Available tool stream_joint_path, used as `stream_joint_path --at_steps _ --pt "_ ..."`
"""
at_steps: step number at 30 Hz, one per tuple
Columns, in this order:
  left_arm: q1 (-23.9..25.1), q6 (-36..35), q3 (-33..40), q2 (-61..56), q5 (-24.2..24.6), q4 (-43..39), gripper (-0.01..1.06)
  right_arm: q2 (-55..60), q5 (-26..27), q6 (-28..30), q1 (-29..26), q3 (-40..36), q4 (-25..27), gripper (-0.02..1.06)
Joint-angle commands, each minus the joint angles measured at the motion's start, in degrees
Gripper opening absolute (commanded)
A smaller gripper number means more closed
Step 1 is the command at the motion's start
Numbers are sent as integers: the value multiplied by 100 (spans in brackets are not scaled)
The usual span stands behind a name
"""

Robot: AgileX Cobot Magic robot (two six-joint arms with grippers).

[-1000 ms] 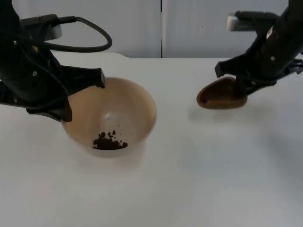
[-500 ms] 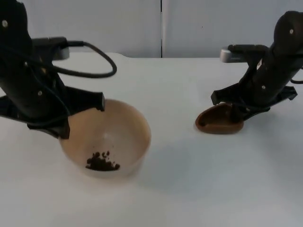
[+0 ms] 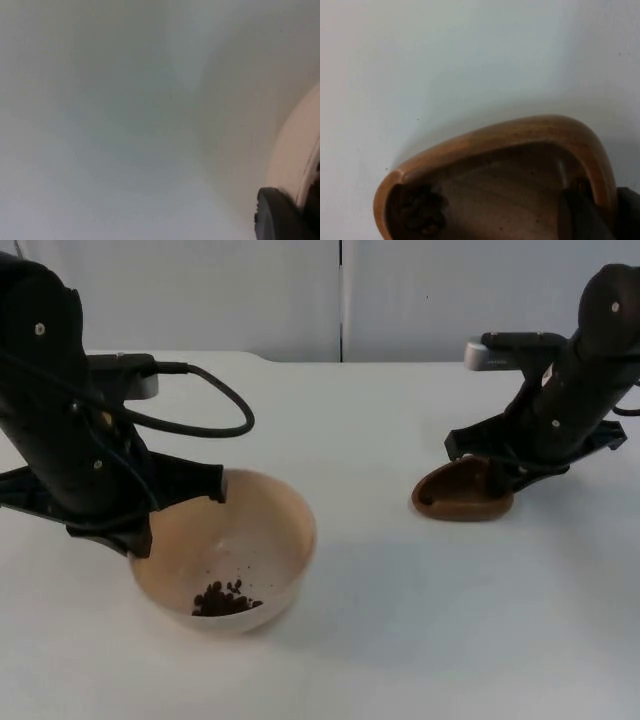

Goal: Pick up the bowl with the left hand and pour the coffee beans from the cup into the bowl with the right hand.

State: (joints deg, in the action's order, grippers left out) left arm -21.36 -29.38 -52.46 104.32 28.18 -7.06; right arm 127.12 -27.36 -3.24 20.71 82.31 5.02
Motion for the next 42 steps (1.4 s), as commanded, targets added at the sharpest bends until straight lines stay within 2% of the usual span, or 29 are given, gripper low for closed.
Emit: stream_joint_path --at_steps 1,2,3,4,6,7,8,9,11,12,13,14,17,22,31,35,42 --pt "14 11 8 38 -13 -7 4 -7 20 -13 -29 -5 0 8" --pt "14 11 8 38 -13 -7 9 -7 20 -13 -29 -5 0 11" --pt "14 11 8 38 -13 -7 9 -7 20 -13 -29 -5 0 11" --pt "14 11 8 38 -13 4 16 -7 20 -13 -29 -5 26 16" --pt "14 11 8 38 0 14 36 -7 20 -13 -29 -5 38 28" --pt "14 11 8 28 20 17 58 -7 20 -13 -29 -5 135 36" --pt "14 11 8 28 26 32 73 -7 16 -13 -29 -5 175 43" --pt "14 11 8 28 26 32 73 -7 16 -13 -29 -5 175 43" --pt "14 11 8 28 86 32 98 -7 16 -13 -29 -5 175 56" --pt "14 11 8 11 101 32 105 -7 16 -13 -29 -5 175 63" --pt "14 11 8 2 133 32 105 -29 30 -13 -29 -5 175 69" --pt "14 11 8 2 133 32 105 -29 30 -13 -29 -5 175 69" --pt "14 11 8 -149 168 32 105 -166 27 -13 -29 -5 175 79" --pt "14 11 8 -597 157 32 105 -658 -47 72 -29 -5 152 80" --pt "14 143 8 -1903 349 44 105 -2061 -538 144 -14 -5 120 79" --pt "14 328 8 -2812 421 32 105 -2926 -832 401 -3 -5 110 79" --pt "14 608 8 -4245 445 32 105 -4125 -1272 413 -3 -5 110 79"
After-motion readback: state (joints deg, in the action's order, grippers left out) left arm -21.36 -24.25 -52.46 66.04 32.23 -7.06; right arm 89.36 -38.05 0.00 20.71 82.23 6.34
